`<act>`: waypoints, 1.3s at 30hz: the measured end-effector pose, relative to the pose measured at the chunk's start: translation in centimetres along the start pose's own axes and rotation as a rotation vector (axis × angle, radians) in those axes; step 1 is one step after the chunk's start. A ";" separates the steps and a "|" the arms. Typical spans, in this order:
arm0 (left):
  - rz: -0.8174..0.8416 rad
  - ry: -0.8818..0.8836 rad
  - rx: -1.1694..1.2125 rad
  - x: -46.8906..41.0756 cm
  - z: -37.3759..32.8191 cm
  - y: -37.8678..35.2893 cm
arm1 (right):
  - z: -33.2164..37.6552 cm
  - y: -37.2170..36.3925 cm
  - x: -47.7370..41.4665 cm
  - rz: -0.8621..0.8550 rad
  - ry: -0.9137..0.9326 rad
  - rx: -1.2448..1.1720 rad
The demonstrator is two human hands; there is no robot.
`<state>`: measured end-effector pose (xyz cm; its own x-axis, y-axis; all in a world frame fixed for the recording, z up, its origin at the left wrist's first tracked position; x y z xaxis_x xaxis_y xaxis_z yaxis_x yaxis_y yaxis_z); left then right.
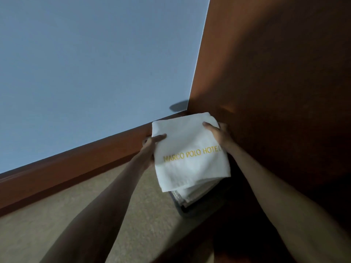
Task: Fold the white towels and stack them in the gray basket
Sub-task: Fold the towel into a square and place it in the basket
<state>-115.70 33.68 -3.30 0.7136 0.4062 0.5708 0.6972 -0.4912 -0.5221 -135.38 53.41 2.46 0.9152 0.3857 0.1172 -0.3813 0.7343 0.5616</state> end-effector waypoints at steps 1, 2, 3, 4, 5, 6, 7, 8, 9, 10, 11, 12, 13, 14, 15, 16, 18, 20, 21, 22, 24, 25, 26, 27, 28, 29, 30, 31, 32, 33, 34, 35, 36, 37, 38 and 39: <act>0.017 0.020 0.012 -0.2 0.6 -0.7 | -0.5 0.6 -1.0 0.017 0.000 0.023; 0.061 0.039 0.016 -0.1 1.2 -1.8 | -1.1 1.0 -2.0 0.033 0.003 0.055; 0.094 0.043 0.030 0.1 1.8 -2.6 | -1.2 1.3 -2.6 0.053 0.018 0.066; 0.102 0.041 0.039 -0.4 2.4 -2.9 | -1.8 1.2 -3.5 0.076 0.030 0.067; 0.084 0.034 0.058 -0.9 3.1 -2.7 | -2.3 0.8 -4.3 0.107 0.050 0.064; 0.055 0.024 0.033 -1.4 3.7 -2.2 | -2.8 0.3 -4.9 0.136 0.063 0.104; 0.034 0.022 -0.042 -2.2 4.2 -1.4 | -3.7 -0.4 -5.5 0.157 0.059 0.174; 0.016 0.046 -0.155 -2.8 4.7 -0.8 | -4.8 -1.3 -6.1 0.187 0.039 0.265; 0.005 0.080 -0.259 -3.4 5.3 -0.2 | -6.3 -2.3 -6.7 0.221 -0.003 0.375; -0.004 0.106 -0.332 -4.1 5.7 0.4 | -7.7 -3.1 -7.0 0.259 -0.052 0.477; -0.031 0.116 -0.343 -4.6 5.8 0.8 | -8.8 -3.9 -7.1 0.281 -0.079 0.547; -0.058 0.114 -0.330 -5.0 5.6 1.0 | -10.0 -4.4 -7.3 0.287 -0.117 0.582; -0.072 0.107 -0.321 -5.4 5.2 0.9 | -10.7 -4.8 -7.3 0.287 -0.150 0.601; -0.076 0.101 -0.324 -5.8 4.8 0.7 | -11.5 -5.1 -7.6 0.289 -0.184 0.598; -0.075 0.095 -0.332 -6.1 4.5 0.6 | -11.9 -5.2 -7.7 0.290 -0.190 0.591; -0.085 0.080 -0.342 -6.4 4.3 0.6 | -12.2 -5.3 -7.8 0.299 -0.206 0.587; -0.111 0.047 -0.345 -7.2 4.1 0.7 | -12.5 -5.3 -8.4 0.306 -0.200 0.549; -0.110 0.038 -0.298 -7.6 4.3 0.6 | -12.1 -5.2 -8.9 0.274 -0.170 0.510; -0.090 0.040 -0.260 -7.7 4.5 0.4 | -11.7 -5.0 -9.0 0.236 -0.141 0.512; -0.077 0.039 -0.227 -7.9 4.7 0.3 | -11.4 -5.1 -8.9 0.190 -0.115 0.524; -0.118 0.003 -0.290 -8.0 4.9 0.6 | -10.7 -5.4 -8.1 0.102 -0.044 0.573; -0.161 -0.043 -0.385 -8.0 4.8 0.8 | -10.4 -5.6 -7.6 0.063 -0.017 0.607; -0.200 -0.101 -0.486 -8.0 4.6 0.8 | -10.3 -5.8 -7.3 0.037 0.003 0.637; -0.238 -0.159 -0.572 -7.9 4.3 0.7 | -10.2 -5.9 -7.0 0.014 0.025 0.664; -0.269 -0.209 -0.639 -7.8 4.0 0.7 | -10.1 -6.1 -7.0 -0.001 0.037 0.677; -0.295 -0.245 -0.702 -7.7 3.6 0.6 | -10.0 -6.3 -7.1 -0.014 0.055 0.680; -0.314 -0.272 -0.760 -7.7 3.2 0.6 | -9.7 -6.4 -7.1 -0.021 0.065 0.691; -0.325 -0.291 -0.815 -7.5 2.8 0.8 | -9.3 -6.6 -7.0 -0.032 0.087 0.721; -0.324 -0.308 -0.863 -7.6 2.5 1.4 | -8.7 -6.8 -6.9 -0.050 0.119 0.764; -0.330 -0.325 -0.908 -8.3 2.3 2.6 | -8.0 -7.0 -6.6 -0.074 0.165 0.812; -0.334 -0.341 -0.947 -7.7 1.6 2.9 | -7.0 -7.4 -6.3 -0.095 0.219 0.844; -0.339 -0.348 -0.966 -6.7 0.9 3.0 | -5.9 -8.0 -5.8 -0.099 0.280 0.846; -0.337 -0.358 -0.984 -4.6 -0.2 2.4 | -4.5 -8.8 -5.1 -0.080 0.341 0.824; -0.330 -0.367 -1.001 -2.9 -1.1 2.3 | -3.0 -9.7 -4.3 -0.046 0.399 0.785; -0.317 -0.374 -1.018 -1.4 -1.9 2.6 | -1.4 -10.8 -3.3 0.002 0.440 0.742; -0.301 -0.376 -1.033 0.2 -2.6 3.3 | 0.2 -12.0 -2.2 0.061 0.469 0.701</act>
<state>-113.44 30.20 -3.25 0.6237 0.7346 0.2674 0.5781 -0.6636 0.4747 -132.83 43.62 -4.31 0.6879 0.7187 -0.1011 -0.1174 0.2476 0.9617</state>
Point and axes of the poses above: each hand's wrist, its own x-axis away from the middle knuckle, its own y-axis out of the back of the hand, z = x × y, the point moved 5 cm from there along -x, towards the middle knuckle, and after that the axes turned 15 degrees about x, right-handed, at the moved point
